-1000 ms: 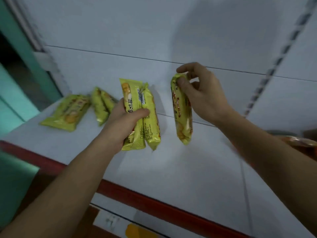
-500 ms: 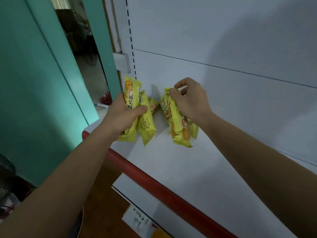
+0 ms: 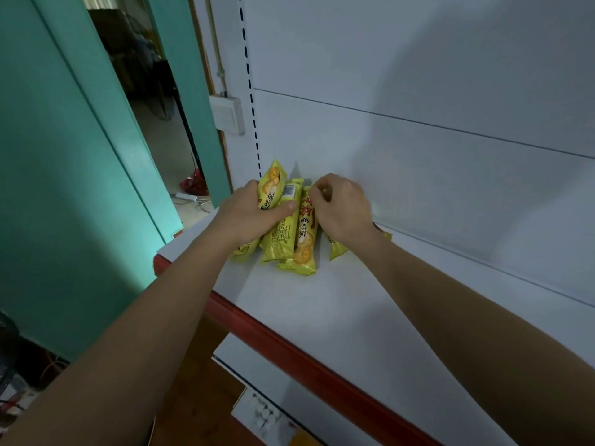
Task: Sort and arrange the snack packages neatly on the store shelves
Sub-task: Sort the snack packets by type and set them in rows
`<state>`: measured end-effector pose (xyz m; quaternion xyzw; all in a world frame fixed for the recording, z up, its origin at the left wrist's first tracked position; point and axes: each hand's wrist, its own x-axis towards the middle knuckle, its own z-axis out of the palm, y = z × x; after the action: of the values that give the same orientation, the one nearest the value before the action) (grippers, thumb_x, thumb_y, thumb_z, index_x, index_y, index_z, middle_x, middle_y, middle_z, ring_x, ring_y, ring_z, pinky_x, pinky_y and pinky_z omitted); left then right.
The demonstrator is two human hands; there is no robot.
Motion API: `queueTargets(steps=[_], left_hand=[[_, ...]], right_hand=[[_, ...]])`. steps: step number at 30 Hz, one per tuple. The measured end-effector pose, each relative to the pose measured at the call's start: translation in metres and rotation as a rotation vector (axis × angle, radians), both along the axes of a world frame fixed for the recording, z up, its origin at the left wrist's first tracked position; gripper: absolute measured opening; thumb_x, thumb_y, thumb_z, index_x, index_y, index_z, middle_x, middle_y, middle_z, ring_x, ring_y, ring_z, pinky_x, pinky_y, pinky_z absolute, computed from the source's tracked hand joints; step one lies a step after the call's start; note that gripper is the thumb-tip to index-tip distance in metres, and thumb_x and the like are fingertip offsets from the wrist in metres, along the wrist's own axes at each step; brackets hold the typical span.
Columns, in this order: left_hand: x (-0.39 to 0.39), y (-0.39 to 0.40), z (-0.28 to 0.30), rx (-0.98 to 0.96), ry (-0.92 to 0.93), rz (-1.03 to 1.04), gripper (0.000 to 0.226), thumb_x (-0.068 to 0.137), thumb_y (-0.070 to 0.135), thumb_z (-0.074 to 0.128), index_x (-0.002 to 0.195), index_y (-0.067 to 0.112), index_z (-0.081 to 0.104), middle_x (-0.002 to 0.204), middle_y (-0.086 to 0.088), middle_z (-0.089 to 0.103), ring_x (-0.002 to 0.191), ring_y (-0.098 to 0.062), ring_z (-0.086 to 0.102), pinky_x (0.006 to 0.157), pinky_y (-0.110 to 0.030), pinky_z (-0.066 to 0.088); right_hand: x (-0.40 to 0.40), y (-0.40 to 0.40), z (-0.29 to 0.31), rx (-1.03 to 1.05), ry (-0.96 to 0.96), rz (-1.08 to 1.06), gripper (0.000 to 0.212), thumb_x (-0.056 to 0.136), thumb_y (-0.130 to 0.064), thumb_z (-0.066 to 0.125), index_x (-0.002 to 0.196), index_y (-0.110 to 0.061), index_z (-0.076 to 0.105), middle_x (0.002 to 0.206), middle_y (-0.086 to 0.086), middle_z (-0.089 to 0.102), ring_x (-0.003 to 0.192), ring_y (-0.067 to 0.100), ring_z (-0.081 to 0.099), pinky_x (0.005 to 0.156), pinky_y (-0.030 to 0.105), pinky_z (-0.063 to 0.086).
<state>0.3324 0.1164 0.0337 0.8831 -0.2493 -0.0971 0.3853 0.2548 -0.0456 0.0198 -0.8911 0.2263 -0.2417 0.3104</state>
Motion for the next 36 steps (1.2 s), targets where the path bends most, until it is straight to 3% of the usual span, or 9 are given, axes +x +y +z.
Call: queueTargets(steps=[7, 12, 15, 18, 21, 24, 30, 33, 36], left_hand=[[0.0, -0.008, -0.003, -0.048, -0.022, -0.014, 0.037, 0.095, 0.045, 0.06, 0.124, 0.022, 0.054, 0.117, -0.001, 0.064, 0.106, -0.023, 0.062, 0.088, -0.038, 0.05], [0.011, 0.008, -0.004, -0.054, -0.043, 0.032, 0.064, 0.096, 0.021, 0.061, 0.15, 0.025, 0.027, 0.101, -0.001, 0.062, 0.086, -0.028, 0.065, 0.08, -0.042, 0.054], [0.015, 0.017, -0.008, -0.031, -0.003, 0.04, 0.053, 0.097, 0.028, 0.063, 0.144, 0.026, 0.039, 0.095, 0.01, 0.06, 0.097, -0.03, 0.068, 0.09, -0.046, 0.055], [0.015, 0.021, -0.019, -0.059, 0.055, -0.013, 0.054, 0.099, 0.033, 0.06, 0.147, 0.025, 0.038, 0.112, 0.01, 0.063, 0.101, -0.014, 0.064, 0.098, -0.037, 0.05], [0.008, 0.018, -0.028, -0.094, 0.08, -0.064, 0.056, 0.097, 0.038, 0.057, 0.148, 0.029, 0.036, 0.126, 0.008, 0.061, 0.117, -0.017, 0.059, 0.106, -0.041, 0.045], [0.005, 0.014, -0.029, -0.091, 0.1, -0.044, 0.04, 0.095, 0.039, 0.048, 0.134, 0.034, 0.046, 0.125, 0.001, 0.062, 0.119, -0.023, 0.057, 0.105, -0.045, 0.044], [0.011, 0.035, -0.029, 0.302, -0.042, 0.106, 0.059, 0.079, 0.055, 0.023, 0.107, 0.016, 0.057, 0.117, -0.016, 0.049, 0.12, -0.039, 0.046, 0.104, -0.055, 0.039], [0.012, 0.038, -0.028, 0.262, -0.04, 0.079, 0.052, 0.083, 0.061, 0.028, 0.097, 0.018, 0.055, 0.108, -0.013, 0.054, 0.111, -0.038, 0.052, 0.094, -0.049, 0.045], [0.011, 0.038, -0.027, 0.18, -0.047, 0.063, 0.052, 0.1, 0.059, 0.035, 0.109, 0.014, 0.06, 0.112, -0.011, 0.06, 0.107, -0.034, 0.056, 0.085, -0.041, 0.043]], right_hand=[[-0.015, -0.014, 0.005, 0.052, -0.037, 0.077, 0.023, 0.1, -0.024, 0.048, 0.106, -0.016, 0.069, 0.096, -0.001, 0.069, 0.092, 0.017, 0.059, 0.073, 0.027, 0.04], [-0.02, -0.018, 0.002, -0.014, -0.042, 0.09, 0.02, 0.098, -0.026, 0.05, 0.101, -0.019, 0.069, 0.094, 0.001, 0.067, 0.091, 0.021, 0.06, 0.075, 0.031, 0.045], [-0.021, -0.015, -0.003, -0.055, -0.031, 0.092, 0.021, 0.095, -0.031, 0.048, 0.098, -0.022, 0.067, 0.094, 0.002, 0.066, 0.093, 0.027, 0.059, 0.082, 0.04, 0.051], [-0.022, -0.005, -0.003, -0.078, -0.028, 0.111, 0.029, 0.091, -0.038, 0.043, 0.099, -0.023, 0.066, 0.094, 0.002, 0.066, 0.093, 0.029, 0.059, 0.083, 0.044, 0.052], [-0.023, 0.004, -0.004, -0.091, -0.06, 0.127, 0.025, 0.092, -0.037, 0.046, 0.103, -0.024, 0.064, 0.097, 0.002, 0.064, 0.096, 0.028, 0.058, 0.086, 0.041, 0.049], [-0.027, 0.008, -0.007, -0.098, -0.057, 0.145, 0.018, 0.095, -0.034, 0.05, 0.105, -0.026, 0.063, 0.098, 0.002, 0.063, 0.098, 0.028, 0.056, 0.088, 0.041, 0.048], [-0.038, 0.012, -0.007, -0.102, -0.033, 0.154, 0.034, 0.089, -0.051, 0.048, 0.109, -0.027, 0.062, 0.102, 0.0, 0.063, 0.103, 0.027, 0.056, 0.092, 0.044, 0.047], [-0.04, 0.017, -0.004, -0.095, -0.019, 0.16, 0.036, 0.088, -0.054, 0.051, 0.114, -0.031, 0.06, 0.106, -0.002, 0.062, 0.109, 0.025, 0.054, 0.095, 0.044, 0.046], [-0.04, 0.021, 0.0, -0.075, -0.007, 0.17, 0.036, 0.088, -0.055, 0.048, 0.113, -0.032, 0.061, 0.104, -0.002, 0.062, 0.11, 0.025, 0.054, 0.097, 0.043, 0.045]])
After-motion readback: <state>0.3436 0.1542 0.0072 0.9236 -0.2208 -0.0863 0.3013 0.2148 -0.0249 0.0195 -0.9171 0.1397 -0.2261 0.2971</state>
